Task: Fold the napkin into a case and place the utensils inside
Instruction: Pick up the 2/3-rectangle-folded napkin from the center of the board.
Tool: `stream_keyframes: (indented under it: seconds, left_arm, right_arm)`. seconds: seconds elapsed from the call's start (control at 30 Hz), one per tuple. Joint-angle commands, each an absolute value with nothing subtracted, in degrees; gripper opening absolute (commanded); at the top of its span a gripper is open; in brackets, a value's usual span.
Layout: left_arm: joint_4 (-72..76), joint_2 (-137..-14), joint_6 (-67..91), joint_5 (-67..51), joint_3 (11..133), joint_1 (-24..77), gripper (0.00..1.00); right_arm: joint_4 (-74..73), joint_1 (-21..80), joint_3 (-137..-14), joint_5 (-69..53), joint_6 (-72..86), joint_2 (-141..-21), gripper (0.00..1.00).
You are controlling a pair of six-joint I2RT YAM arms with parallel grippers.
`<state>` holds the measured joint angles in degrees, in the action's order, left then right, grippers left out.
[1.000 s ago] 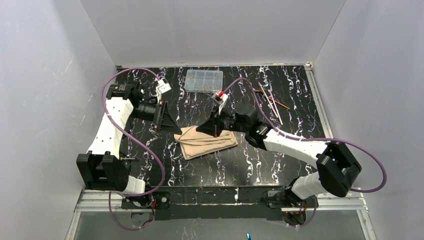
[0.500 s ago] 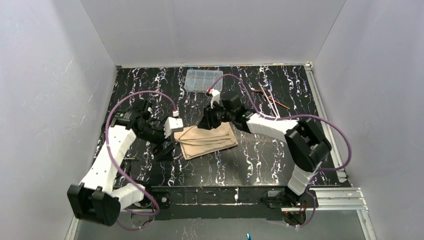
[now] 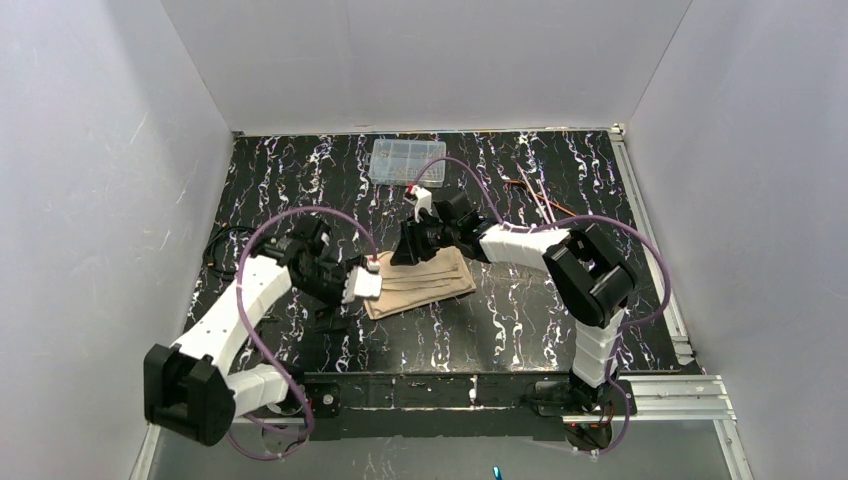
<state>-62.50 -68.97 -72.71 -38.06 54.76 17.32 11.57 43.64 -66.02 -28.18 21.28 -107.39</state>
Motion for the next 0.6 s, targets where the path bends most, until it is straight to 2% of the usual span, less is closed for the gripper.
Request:
stream_keyframes:
  seconds: [0.0,0.13,0.4,0.57]
  left_arm:
    - [-49.4,-61.6,-80.3,-32.8,46.5,22.3,0.98]
    - [-42.1,-60.8,-81.6,-30.5,42.1,25.5,0.93]
    - [-34.4,-63.2,-82.7,-27.7,37.5,30.8,0.67]
    - [-31.9,-65.1,-86.1,-26.3,34.9,32.4,0.62]
  right_arm:
    - [16.6,42.6,-67.6,-30.5,24.2,-109.2,0.48]
    - [19.4,41.7,-67.8,-31.0,26.2,-111.1,0.49]
    - [24.0,39.4,-66.7,-32.4,28.4,-114.1,0.44]
    - [26.5,39.2,-65.1,-32.3,28.8,-113.8,0.42]
